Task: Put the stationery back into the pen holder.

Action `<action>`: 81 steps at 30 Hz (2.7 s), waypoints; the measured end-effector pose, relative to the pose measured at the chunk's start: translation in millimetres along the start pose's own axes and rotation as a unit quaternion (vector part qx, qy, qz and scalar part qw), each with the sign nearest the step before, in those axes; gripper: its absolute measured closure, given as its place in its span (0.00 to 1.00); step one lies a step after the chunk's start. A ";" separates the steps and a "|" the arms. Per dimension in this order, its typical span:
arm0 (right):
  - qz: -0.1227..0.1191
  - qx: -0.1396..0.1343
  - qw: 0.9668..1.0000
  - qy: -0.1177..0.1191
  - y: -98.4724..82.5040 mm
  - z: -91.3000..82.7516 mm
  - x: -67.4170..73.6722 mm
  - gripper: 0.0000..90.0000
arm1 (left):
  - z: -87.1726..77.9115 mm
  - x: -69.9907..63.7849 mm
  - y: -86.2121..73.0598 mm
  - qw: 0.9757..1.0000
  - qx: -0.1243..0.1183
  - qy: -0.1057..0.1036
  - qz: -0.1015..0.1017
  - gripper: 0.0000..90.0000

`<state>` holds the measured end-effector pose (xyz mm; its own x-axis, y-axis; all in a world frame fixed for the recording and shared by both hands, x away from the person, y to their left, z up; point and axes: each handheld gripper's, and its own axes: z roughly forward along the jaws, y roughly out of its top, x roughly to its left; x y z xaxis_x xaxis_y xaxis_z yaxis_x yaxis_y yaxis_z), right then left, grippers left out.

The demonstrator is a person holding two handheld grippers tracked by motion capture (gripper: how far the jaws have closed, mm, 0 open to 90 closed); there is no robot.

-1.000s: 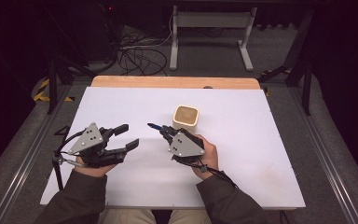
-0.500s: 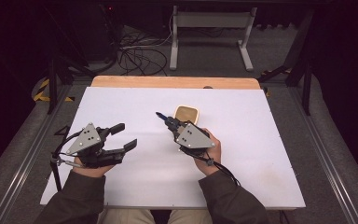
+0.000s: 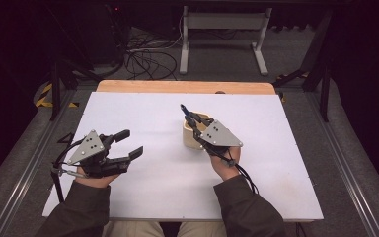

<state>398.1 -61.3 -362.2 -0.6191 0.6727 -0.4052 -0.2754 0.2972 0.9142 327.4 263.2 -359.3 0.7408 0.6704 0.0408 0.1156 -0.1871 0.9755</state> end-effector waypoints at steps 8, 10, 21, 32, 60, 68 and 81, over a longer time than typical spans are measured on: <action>0.024 -0.012 1.000 -0.016 -4.1 -0.2 -11.0 0.88 | -1.5 1.5 -1.0 1.000 -0.003 0.003 -0.002 0.35; 0.029 -0.014 0.999 -0.016 -4.9 -0.3 -12.9 0.88 | -1.9 1.7 -0.9 1.000 -0.004 0.003 -0.001 0.35; 0.070 -0.013 0.997 -0.022 -19.0 1.2 -21.0 0.88 | -2.7 1.4 -0.4 1.000 -0.008 0.008 -0.002 0.33; 0.110 0.003 0.994 -0.019 -32.9 3.3 -24.3 0.88 | -4.4 2.7 -0.1 1.000 -0.013 0.010 -0.005 0.31; 0.181 0.091 0.979 -0.007 -60.7 14.2 -21.9 0.88 | -5.3 2.7 0.0 1.000 -0.014 0.012 -0.003 0.31; 0.187 0.098 0.977 -0.002 -64.3 16.6 -21.8 0.88 | -4.8 2.6 -0.2 1.000 -0.013 0.011 -0.002 0.31; 0.191 0.105 0.976 0.001 -67.8 18.7 -21.6 0.88 | -4.4 2.7 -0.6 1.000 -0.012 0.011 -0.001 0.31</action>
<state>443.9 -83.2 -415.4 -0.6493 0.7597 -0.0345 0.1320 0.1573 0.9787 326.4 268.2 -358.8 0.7263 0.6860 0.0431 0.1009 -0.1685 0.9805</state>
